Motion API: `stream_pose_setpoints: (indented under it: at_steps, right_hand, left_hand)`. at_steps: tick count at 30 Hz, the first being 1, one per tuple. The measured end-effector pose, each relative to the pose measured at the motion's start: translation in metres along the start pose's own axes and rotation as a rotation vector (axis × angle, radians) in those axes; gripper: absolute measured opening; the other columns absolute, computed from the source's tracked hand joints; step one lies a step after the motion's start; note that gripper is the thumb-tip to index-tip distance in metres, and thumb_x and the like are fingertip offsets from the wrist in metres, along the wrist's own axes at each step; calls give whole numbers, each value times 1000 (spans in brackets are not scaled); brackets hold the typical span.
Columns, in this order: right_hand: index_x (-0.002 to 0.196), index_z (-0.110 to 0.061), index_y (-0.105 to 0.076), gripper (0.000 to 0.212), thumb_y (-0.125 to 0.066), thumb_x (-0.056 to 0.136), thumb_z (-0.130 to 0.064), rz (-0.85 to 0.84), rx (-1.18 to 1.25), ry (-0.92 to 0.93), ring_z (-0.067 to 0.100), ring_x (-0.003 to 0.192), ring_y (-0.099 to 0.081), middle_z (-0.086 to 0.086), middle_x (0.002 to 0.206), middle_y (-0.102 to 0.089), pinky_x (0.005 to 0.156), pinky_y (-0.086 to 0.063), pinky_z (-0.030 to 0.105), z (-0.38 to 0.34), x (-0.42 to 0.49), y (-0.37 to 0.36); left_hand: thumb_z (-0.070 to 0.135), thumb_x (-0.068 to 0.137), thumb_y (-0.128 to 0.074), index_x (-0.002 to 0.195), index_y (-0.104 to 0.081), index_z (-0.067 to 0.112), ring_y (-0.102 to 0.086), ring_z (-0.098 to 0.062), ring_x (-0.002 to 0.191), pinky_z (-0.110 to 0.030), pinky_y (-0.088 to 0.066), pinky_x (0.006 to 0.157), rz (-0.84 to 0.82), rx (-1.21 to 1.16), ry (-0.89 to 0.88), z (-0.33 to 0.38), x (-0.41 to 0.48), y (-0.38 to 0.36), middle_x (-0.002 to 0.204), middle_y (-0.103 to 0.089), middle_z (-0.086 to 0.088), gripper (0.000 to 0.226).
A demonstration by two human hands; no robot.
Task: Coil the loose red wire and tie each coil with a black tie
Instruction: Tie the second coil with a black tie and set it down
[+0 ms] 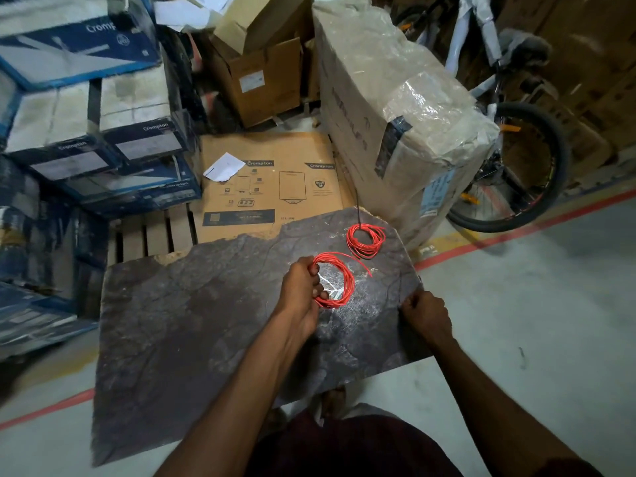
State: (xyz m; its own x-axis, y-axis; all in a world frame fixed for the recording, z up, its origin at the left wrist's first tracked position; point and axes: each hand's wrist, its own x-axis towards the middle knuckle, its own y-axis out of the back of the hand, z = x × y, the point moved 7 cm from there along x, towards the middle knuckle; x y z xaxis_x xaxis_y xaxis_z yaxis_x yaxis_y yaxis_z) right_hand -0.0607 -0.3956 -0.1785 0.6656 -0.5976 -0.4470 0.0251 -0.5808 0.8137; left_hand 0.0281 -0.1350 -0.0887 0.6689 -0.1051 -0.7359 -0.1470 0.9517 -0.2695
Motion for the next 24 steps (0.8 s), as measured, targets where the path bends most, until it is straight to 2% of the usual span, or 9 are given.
stream_pose_setpoints:
  at_steps: [2, 7, 10, 15, 17, 19, 22, 24]
  right_hand:
    - [100, -9, -66, 27, -56, 96, -34, 22, -43, 10, 43, 99, -67, 21, 104, -67, 82, -53, 43, -2, 0, 0]
    - [76, -12, -58, 21, -55, 92, -25, 37, -105, 83, 41, 87, -68, 18, 91, -69, 74, -54, 39, -11, -2, -2]
    - [73, -15, -52, 20, -55, 90, -24, 47, -80, 108, 41, 84, -68, 18, 88, -68, 73, -55, 42, -14, -7, -2]
    - [71, -19, -52, 21, -64, 88, -26, 59, 39, 201, 32, 76, -63, -4, 65, -54, 62, -42, 34, -26, -20, 5]
    - [76, -21, -58, 15, -69, 86, -23, 72, 97, 298, 27, 76, -63, -5, 69, -62, 64, -45, 35, -41, -28, 12]
    - [87, -19, -67, 8, -69, 89, -11, 89, 192, 443, 21, 81, -63, -7, 81, -66, 70, -44, 30, -62, -40, 22]
    - [109, -11, -75, 18, -66, 95, -4, 138, 295, 622, 16, 94, -66, -7, 100, -71, 81, -52, 26, -92, -59, 40]
    - [109, -12, -78, 19, -70, 94, -4, 186, 366, 699, 17, 96, -69, -2, 102, -75, 78, -55, 18, -107, -70, 50]
  left_hand:
    - [19, 97, -41, 61, -40, 19, -21, -8, 33, -26, -27, 44, -7, -9, 16, -2, 0, 0, 45, -24, 7, 36]
    - [19, 97, -39, 61, -38, 19, -21, -8, 33, -25, -27, 44, -9, -17, 30, -2, 1, 0, 42, -24, 8, 36]
    - [20, 98, -39, 62, -38, 19, -21, -7, 32, -23, -28, 40, -24, -31, 36, 0, 0, -2, 42, -24, 8, 36]
    - [18, 98, -38, 61, -36, 20, -19, -7, 31, -21, -25, 38, -46, -70, 28, 8, -5, -3, 41, -22, 8, 37]
    - [17, 98, -37, 61, -35, 20, -18, -6, 31, -21, -24, 38, -63, -87, 22, 15, -8, -4, 41, -22, 9, 37]
    - [17, 99, -35, 62, -35, 20, -19, -6, 31, -21, -24, 38, -83, -110, 11, 23, -12, -6, 41, -22, 9, 37]
    - [18, 101, -36, 63, -37, 20, -18, -6, 32, -21, -24, 37, -106, -133, -15, 41, -20, -8, 43, -22, 8, 38]
    - [19, 102, -37, 63, -37, 20, -18, -7, 33, -21, -25, 38, -132, -145, -40, 54, -27, -9, 44, -22, 8, 38]
